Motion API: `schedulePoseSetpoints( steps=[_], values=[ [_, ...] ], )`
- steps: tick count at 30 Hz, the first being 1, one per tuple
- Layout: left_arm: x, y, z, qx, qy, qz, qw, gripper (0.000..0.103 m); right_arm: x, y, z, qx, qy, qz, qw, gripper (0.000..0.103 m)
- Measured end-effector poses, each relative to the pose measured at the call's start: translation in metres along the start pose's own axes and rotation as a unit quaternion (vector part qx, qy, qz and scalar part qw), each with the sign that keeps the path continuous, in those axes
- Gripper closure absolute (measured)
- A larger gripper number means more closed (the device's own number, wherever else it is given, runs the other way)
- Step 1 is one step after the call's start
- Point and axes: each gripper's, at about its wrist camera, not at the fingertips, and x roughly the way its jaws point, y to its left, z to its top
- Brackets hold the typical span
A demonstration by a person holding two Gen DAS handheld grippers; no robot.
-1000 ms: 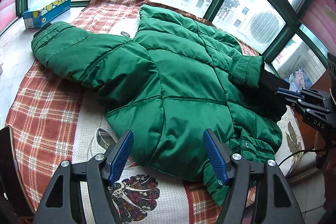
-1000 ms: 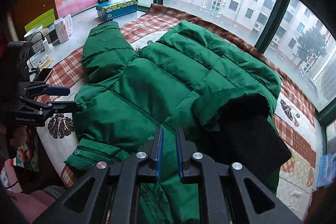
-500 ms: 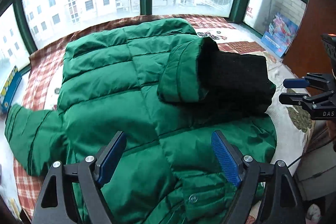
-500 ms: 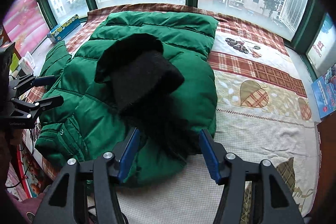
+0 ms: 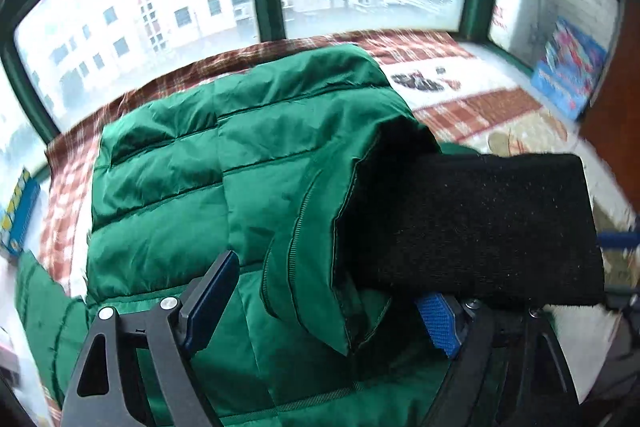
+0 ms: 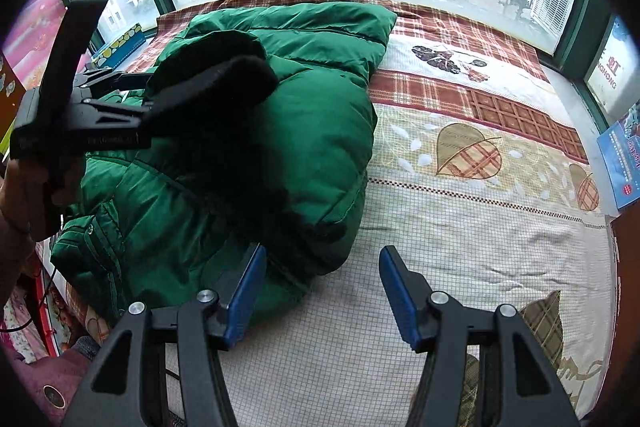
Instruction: Fold large clothes
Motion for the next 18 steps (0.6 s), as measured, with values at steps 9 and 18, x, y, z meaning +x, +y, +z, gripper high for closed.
schedulePoseSetpoints(
  steps=[9,18],
  values=[
    [0.006,0.124,0.014,-0.194,0.003,-0.055,0.9795,0.017,0.012,-0.001,0.008,0.006,0.004,0.013,1.000,0.039],
    [0.048,0.168,-0.005,-0.279,0.067,-0.099,0.9529,0.015,0.020,0.008,0.005,-0.006,0.023,0.011,1.000,0.039]
  ],
)
